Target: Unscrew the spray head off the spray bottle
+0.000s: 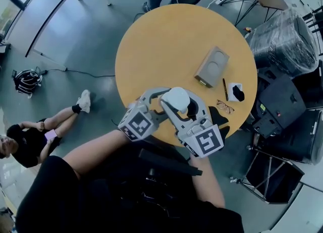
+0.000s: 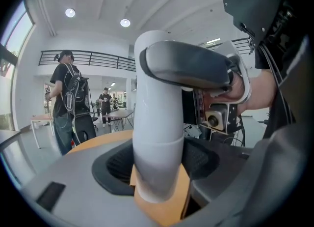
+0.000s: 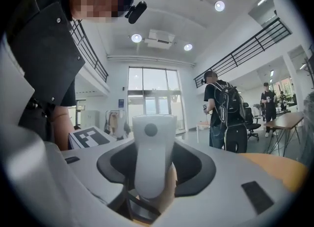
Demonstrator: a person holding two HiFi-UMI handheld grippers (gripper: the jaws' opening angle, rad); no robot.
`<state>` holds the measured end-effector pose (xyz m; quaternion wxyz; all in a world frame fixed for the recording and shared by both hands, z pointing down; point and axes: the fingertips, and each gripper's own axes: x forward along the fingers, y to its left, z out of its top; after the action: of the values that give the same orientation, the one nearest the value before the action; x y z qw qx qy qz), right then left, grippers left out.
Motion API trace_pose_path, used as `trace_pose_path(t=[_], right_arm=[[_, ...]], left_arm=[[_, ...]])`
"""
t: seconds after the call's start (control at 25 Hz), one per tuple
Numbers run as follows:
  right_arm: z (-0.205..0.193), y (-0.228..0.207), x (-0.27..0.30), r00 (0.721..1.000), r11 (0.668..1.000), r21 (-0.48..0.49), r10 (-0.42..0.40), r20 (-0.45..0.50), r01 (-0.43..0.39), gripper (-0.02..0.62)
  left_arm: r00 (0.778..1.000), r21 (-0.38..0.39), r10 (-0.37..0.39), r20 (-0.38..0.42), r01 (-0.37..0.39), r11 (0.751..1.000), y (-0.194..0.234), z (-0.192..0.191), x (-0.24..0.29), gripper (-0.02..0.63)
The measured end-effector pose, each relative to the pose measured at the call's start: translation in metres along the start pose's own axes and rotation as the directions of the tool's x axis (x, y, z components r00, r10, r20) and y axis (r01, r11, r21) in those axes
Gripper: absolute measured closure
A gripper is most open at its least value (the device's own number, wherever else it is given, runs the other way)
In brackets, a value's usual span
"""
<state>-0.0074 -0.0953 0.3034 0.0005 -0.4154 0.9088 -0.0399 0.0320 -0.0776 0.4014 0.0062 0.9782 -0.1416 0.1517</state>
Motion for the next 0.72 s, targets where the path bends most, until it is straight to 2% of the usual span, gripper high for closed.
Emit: trace_pose_path(t=[0.28, 0.48, 0.6, 0.72], right_arm=[[0.020, 0.018, 0.002, 0.992, 0.992, -0.012, 0.125, -0.006, -0.125, 0.390], [0.037, 0.037, 0.016, 0.979, 0.979, 0.016, 0.205, 0.006, -0.205, 0.385], [0.042, 0.042, 0.016, 0.968, 0.968, 0.017, 0.251, 0.011, -0.251, 0.382], [0.051, 0.053, 0.017, 0.944, 0.944, 0.019, 0.328, 0.033, -0.329, 0.379]], left_arm=[[0.989, -0.013, -0.126, 0.081, 0.127, 0.992, -0.011, 0.020, -0.017, 0.308], [0.964, 0.004, -0.242, 0.112, 0.243, 0.970, -0.010, 0.031, -0.044, 0.308], [0.952, 0.015, -0.284, 0.115, 0.285, 0.959, -0.011, 0.035, -0.049, 0.308], [0.931, 0.025, -0.345, 0.120, 0.345, 0.938, -0.015, 0.041, -0.060, 0.308]])
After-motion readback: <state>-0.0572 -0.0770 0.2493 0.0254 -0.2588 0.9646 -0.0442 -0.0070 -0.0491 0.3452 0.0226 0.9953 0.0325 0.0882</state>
